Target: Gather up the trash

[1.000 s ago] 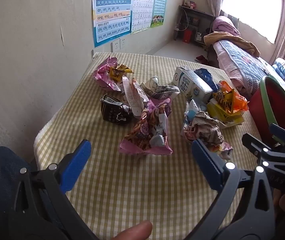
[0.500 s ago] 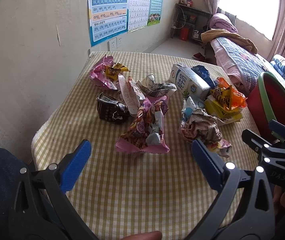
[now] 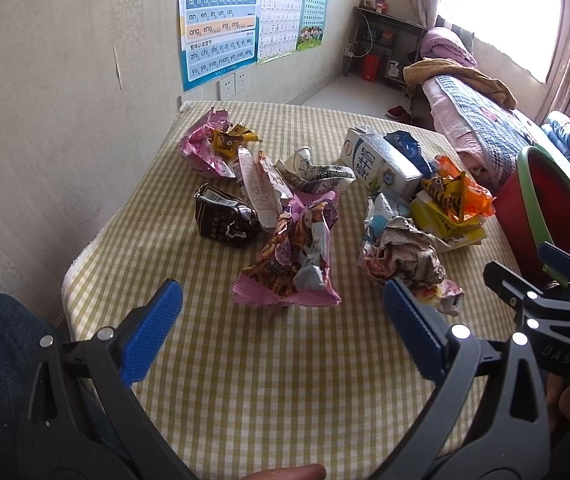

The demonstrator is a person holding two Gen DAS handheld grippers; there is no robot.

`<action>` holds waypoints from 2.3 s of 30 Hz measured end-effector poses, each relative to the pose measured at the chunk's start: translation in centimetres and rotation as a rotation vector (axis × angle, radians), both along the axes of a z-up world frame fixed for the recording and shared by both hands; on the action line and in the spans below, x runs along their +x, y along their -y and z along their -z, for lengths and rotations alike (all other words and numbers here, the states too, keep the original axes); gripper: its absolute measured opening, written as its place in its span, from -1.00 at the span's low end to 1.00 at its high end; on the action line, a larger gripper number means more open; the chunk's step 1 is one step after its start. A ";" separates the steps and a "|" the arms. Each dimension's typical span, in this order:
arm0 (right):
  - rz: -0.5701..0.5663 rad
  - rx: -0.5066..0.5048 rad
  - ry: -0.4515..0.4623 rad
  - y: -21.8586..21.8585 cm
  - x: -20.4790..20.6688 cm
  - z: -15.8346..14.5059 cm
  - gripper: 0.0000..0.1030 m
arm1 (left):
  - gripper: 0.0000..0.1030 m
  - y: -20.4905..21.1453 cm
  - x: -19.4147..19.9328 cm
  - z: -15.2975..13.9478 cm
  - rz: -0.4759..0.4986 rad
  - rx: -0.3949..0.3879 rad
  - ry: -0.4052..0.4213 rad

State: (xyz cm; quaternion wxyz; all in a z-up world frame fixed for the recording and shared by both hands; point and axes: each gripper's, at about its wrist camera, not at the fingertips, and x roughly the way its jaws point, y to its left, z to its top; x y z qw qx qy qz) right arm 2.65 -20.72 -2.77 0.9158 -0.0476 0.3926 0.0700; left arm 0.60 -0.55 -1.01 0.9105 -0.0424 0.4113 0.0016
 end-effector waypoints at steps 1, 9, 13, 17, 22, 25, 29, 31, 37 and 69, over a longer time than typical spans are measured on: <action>0.001 0.000 0.000 0.0 0.0 0.0 0.87 | 0.92 0.0 0.0 0.0 0.000 0.000 0.000; 0.000 0.000 -0.002 0.0 0.0 0.0 0.87 | 0.92 0.0 0.0 0.0 0.000 0.000 -0.001; 0.000 0.002 -0.007 0.1 0.1 0.1 0.87 | 0.92 0.1 0.0 0.0 0.000 -0.001 -0.002; 0.001 0.006 -0.017 0.2 0.2 0.3 0.87 | 0.92 0.2 0.0 0.0 0.001 0.000 -0.005; 0.001 0.002 -0.029 0.1 0.4 0.4 0.87 | 0.92 0.3 0.0 0.1 0.001 -0.001 -0.009; -0.001 0.002 -0.031 0.0 0.4 0.5 0.87 | 0.92 0.2 -0.1 0.1 -0.001 -0.006 -0.013; -0.006 0.005 -0.033 0.0 0.5 0.4 0.87 | 0.92 0.0 0.1 0.1 -0.001 -0.010 -0.020; -0.010 0.008 -0.036 -0.1 0.6 0.4 0.87 | 0.92 -0.1 0.2 0.2 -0.002 -0.014 -0.025; -0.015 0.008 -0.039 0.1 1.3 0.2 0.87 | 0.92 -0.4 0.9 0.3 -0.002 -0.034 -0.045; -0.253 0.027 -0.219 -5.9 7.1 4.3 0.87 | 0.16 -3.7 7.5 5.7 0.030 -0.254 -0.273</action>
